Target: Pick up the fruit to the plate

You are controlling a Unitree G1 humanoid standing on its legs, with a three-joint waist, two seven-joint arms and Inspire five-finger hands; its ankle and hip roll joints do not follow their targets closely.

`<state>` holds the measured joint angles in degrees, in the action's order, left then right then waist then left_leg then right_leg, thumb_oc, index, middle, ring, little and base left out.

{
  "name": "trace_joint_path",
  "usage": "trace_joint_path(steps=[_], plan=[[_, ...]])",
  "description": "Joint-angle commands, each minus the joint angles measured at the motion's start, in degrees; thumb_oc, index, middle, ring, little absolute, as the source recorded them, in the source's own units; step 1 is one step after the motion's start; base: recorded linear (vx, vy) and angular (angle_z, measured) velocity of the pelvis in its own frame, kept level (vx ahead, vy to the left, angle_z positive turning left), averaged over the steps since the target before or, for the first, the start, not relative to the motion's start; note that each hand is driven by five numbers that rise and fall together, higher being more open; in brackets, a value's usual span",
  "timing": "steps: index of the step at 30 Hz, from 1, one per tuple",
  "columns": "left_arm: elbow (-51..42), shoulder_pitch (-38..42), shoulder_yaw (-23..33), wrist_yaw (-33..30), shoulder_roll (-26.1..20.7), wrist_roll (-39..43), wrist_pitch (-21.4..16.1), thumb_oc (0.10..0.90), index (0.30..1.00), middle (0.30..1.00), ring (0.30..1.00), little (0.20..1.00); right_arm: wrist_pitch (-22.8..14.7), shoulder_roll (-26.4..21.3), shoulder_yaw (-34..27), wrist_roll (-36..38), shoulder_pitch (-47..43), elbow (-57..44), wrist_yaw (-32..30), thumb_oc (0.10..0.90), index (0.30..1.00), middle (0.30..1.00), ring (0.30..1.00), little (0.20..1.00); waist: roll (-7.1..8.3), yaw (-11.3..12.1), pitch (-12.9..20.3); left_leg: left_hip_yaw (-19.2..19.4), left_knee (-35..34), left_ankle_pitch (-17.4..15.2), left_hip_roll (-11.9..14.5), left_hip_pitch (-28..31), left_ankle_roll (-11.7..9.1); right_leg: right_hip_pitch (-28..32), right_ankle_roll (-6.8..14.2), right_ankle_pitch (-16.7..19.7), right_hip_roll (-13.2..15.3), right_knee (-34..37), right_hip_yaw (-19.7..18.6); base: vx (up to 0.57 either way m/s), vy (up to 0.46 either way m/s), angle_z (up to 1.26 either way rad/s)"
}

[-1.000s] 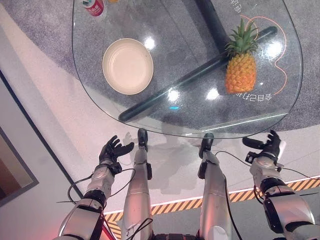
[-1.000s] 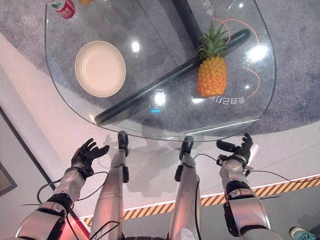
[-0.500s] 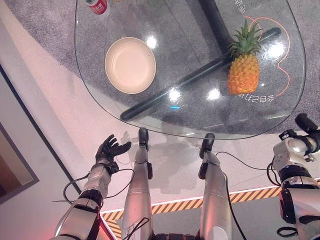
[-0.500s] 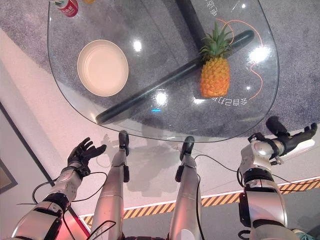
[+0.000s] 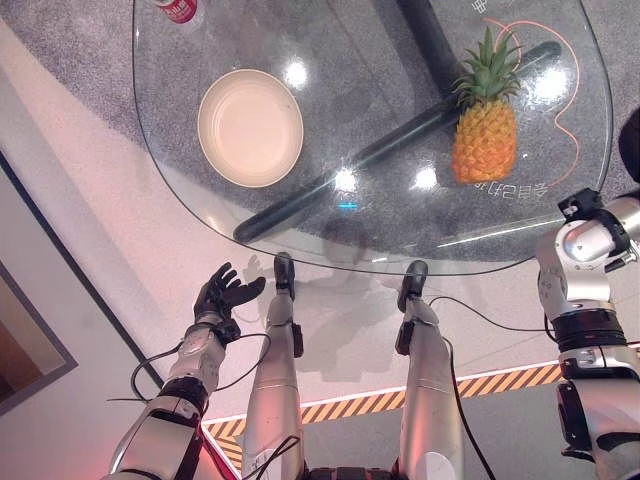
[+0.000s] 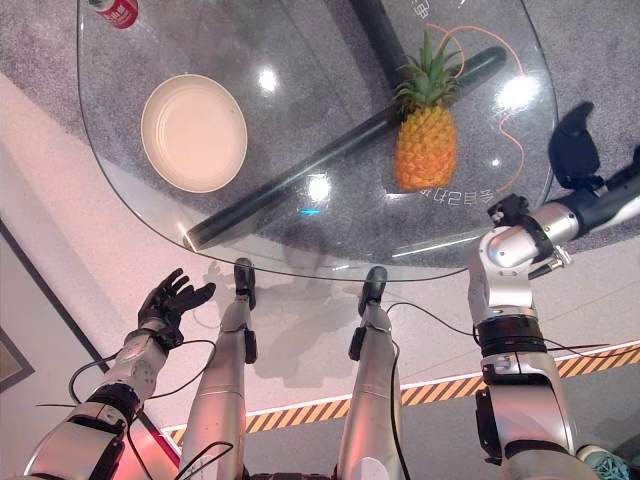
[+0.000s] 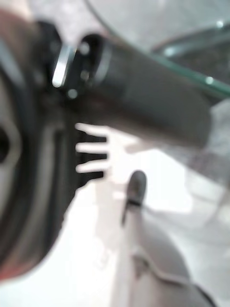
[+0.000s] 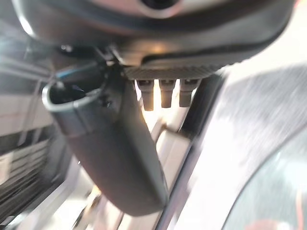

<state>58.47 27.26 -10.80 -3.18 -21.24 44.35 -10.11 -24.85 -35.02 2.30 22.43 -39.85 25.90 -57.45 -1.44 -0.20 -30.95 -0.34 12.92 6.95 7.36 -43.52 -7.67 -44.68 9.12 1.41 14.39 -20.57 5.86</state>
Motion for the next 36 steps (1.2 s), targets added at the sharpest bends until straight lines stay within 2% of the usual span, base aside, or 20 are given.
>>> trace_joint_path(steps=[1, 4, 11, 22, 36], plan=[[1.4, -4.2, 1.8, -0.6, -1.4, 0.2, -2.1, 0.800, 0.900, 0.900, 0.900, 0.900, 1.1, -3.5, -0.2, -4.4, 1.4, -7.3, 5.8, 0.800, 0.900, 0.900, 0.900, 0.900, 1.50, 0.0, 1.2, -0.2, 6.3, -6.3, -2.1, -0.4, 2.0, -0.1, -1.0, 2.2, -1.1, 2.4, 1.4, 0.00, 0.000, 0.00], [1.2, -5.0, 2.0, -0.6, -0.7, -0.5, -2.7, 0.800, 0.900, 0.900, 0.900, 0.900, 3.8, -2.2, 1.4, -5.3, 2.0, -10.6, 9.3, 0.800, 0.900, 0.900, 0.900, 0.900, 1.47, 0.0, 1.2, 0.1, 6.1, -6.0, -2.1, -0.3, 2.0, 0.1, -1.1, 2.1, -1.0, 2.5, 1.6, 0.00, 0.000, 0.00], [1.2, -6.0, 2.0, -0.2, 0.3, -1.2, -3.6, 0.800, 0.900, 0.900, 0.900, 0.900, 5.7, -0.4, 3.4, -6.0, 2.3, -12.2, 13.7, 0.800, 0.900, 0.900, 0.900, 0.900, 1.19, 0.1, 1.2, 0.4, 5.7, -5.7, -2.1, 0.1, 2.0, 0.5, -1.3, 1.9, -1.0, 2.6, 1.8, 0.00, 0.000, 0.00], [1.2, -6.4, 1.4, -0.3, 1.5, -1.5, -4.1, 0.800, 0.900, 0.900, 0.900, 0.900, 8.0, 1.1, 5.4, -6.1, 2.3, -12.8, 15.9, 0.800, 0.900, 0.900, 0.900, 0.900, 0.72, 0.1, 1.2, 1.1, 5.1, -5.3, -2.1, 0.7, 1.9, 0.9, -1.5, 1.9, -0.8, 2.8, 2.0, 0.00, 0.000, 0.00], [1.6, -6.3, 0.9, 0.2, 1.9, -1.5, -4.1, 0.800, 0.900, 0.900, 0.900, 0.900, 14.0, 2.3, 7.7, -3.1, 2.3, -9.8, 18.8, 0.800, 0.900, 0.900, 0.900, 0.900, 0.34, 0.3, 1.2, 1.6, 4.0, -4.6, -2.0, 1.3, 1.9, 1.2, -1.7, 2.0, -0.7, 3.1, 2.4, 0.00, 0.000, 0.00]])
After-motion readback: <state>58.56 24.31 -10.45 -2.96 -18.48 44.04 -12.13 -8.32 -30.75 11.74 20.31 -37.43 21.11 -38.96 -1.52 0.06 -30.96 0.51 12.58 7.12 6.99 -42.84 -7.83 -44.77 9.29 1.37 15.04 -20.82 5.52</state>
